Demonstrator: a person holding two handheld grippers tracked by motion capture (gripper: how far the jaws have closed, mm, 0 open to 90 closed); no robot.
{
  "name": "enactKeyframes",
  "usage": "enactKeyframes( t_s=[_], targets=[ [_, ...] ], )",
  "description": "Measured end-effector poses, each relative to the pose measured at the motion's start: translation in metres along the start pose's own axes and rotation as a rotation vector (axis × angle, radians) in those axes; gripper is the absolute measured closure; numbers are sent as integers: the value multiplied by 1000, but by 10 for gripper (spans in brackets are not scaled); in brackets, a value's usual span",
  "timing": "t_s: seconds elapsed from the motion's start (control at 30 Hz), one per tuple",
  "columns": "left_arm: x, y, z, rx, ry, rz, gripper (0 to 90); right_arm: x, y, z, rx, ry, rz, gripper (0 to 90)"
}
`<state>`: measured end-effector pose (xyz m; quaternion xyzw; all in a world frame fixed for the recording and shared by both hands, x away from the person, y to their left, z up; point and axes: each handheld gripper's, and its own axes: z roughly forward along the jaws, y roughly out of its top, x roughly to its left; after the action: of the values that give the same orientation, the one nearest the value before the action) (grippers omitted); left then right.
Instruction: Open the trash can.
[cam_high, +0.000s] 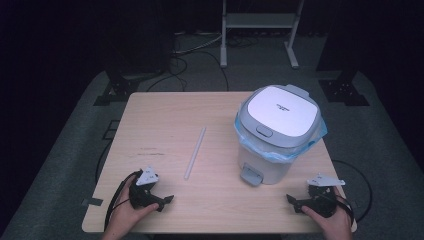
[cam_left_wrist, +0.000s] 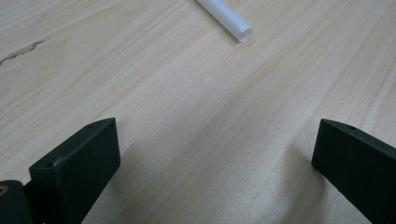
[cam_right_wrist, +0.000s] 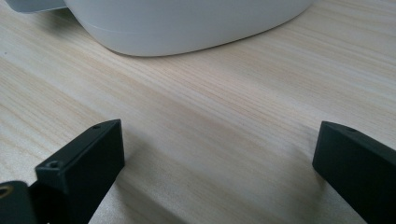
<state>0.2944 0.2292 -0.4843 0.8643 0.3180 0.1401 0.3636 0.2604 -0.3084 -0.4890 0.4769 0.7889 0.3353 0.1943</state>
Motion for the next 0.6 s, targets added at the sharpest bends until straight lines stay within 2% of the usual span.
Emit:
enactKeyframes(
  t_s=[0.13, 0.17, 0.23, 0.33, 0.4, 0.43, 0.5, 0.6],
  targets=[
    [0, 0, 0, 0, 0, 0, 1, 0, 0, 0, 1, -2, 1, 11],
    [0, 0, 0, 0, 0, 0, 1, 0, 0, 0, -4, -1, 0, 53],
    [0, 0, 0, 0, 0, 0, 1, 0, -1, -3, -40, 8, -5, 204],
    [0, 0, 0, 0, 0, 0, 1, -1, -2, -4, -49, 7, -3, 260],
    [0, 0, 0, 0, 0, 0, 1, -1, -2, -5, -59, 6, -1, 353],
    [0, 0, 0, 0, 0, 0, 1, -1, -2, -5, -59, 6, -1, 353],
    [0, 0, 0, 0, 1, -1, 1, -1, -3, -7, -71, 6, 2, 491],
    [0, 0, 0, 0, 1, -1, 1, 0, -3, -7, -81, 3, 6, 641]
  ],
)
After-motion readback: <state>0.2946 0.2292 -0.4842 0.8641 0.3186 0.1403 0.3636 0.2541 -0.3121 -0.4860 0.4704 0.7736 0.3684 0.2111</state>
